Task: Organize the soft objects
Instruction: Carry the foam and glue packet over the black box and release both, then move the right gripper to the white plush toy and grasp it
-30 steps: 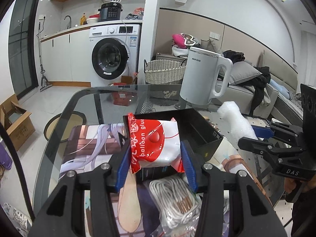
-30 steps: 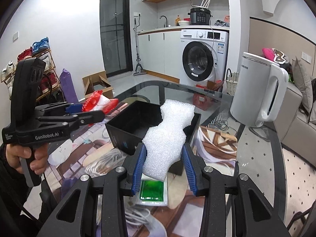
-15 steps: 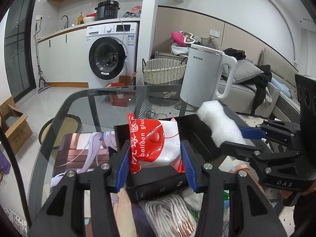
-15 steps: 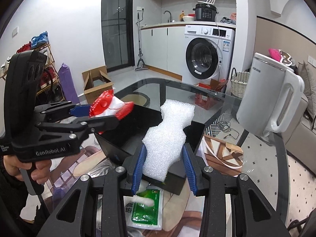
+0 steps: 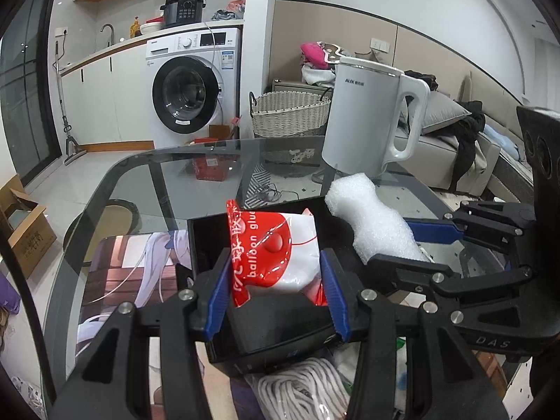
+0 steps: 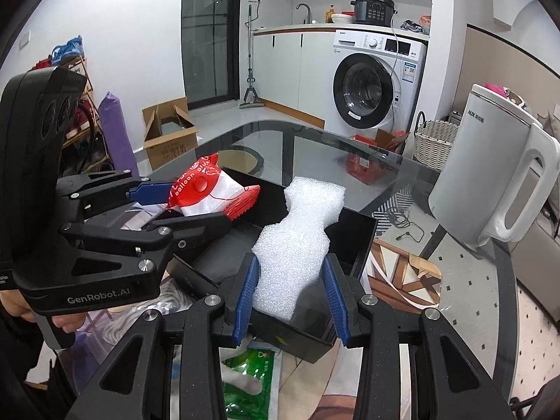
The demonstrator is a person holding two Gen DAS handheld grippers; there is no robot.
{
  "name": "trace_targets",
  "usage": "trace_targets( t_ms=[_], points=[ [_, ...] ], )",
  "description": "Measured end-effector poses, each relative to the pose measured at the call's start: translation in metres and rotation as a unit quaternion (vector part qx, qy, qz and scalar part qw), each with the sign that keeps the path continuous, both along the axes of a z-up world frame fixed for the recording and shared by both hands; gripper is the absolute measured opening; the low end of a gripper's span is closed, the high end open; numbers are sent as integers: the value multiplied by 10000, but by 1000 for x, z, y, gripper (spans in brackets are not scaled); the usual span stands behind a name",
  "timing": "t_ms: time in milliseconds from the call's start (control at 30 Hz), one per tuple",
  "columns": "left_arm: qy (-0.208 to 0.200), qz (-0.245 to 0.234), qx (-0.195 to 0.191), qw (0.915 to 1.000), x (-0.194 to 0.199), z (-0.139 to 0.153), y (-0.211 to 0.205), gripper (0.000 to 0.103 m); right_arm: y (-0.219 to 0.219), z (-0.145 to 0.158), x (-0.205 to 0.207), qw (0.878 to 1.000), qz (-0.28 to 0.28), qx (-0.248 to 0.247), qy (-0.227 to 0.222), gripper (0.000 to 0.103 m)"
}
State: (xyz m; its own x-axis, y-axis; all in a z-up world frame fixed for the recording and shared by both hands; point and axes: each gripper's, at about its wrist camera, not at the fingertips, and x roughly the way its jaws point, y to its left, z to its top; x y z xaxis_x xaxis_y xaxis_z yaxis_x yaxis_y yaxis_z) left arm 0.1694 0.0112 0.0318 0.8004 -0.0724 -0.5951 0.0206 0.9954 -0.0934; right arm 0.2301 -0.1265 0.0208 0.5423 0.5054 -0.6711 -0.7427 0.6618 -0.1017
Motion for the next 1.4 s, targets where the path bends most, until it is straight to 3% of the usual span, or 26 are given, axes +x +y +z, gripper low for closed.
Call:
trace_targets(
  t_ms=[367,1000,1167,1267,1333,1400],
  points=[
    [281,-94,141,9995,11,-16,-5,48,6,-11,8,9997,-17,-235,100,38],
    [442,-244,176,9986,2,-14,-6,52,4,-12,2,9988,46,-251,424,39],
    [414,-241,102,9988,1,-13,-2,54,2,-8,-2,9995,22,-164,283,51],
    [400,-240,110,9988,-1,-11,-1,60,-2,-4,-6,9997,20,-150,193,59],
    [373,-228,94,9990,-4,-9,-1,64,-6,0,-10,9999,-26,-118,76,73],
    [342,-293,-17,9990,-7,-7,0,71,-12,6,-15,10000,-57,-37,-10,79]
  ],
)
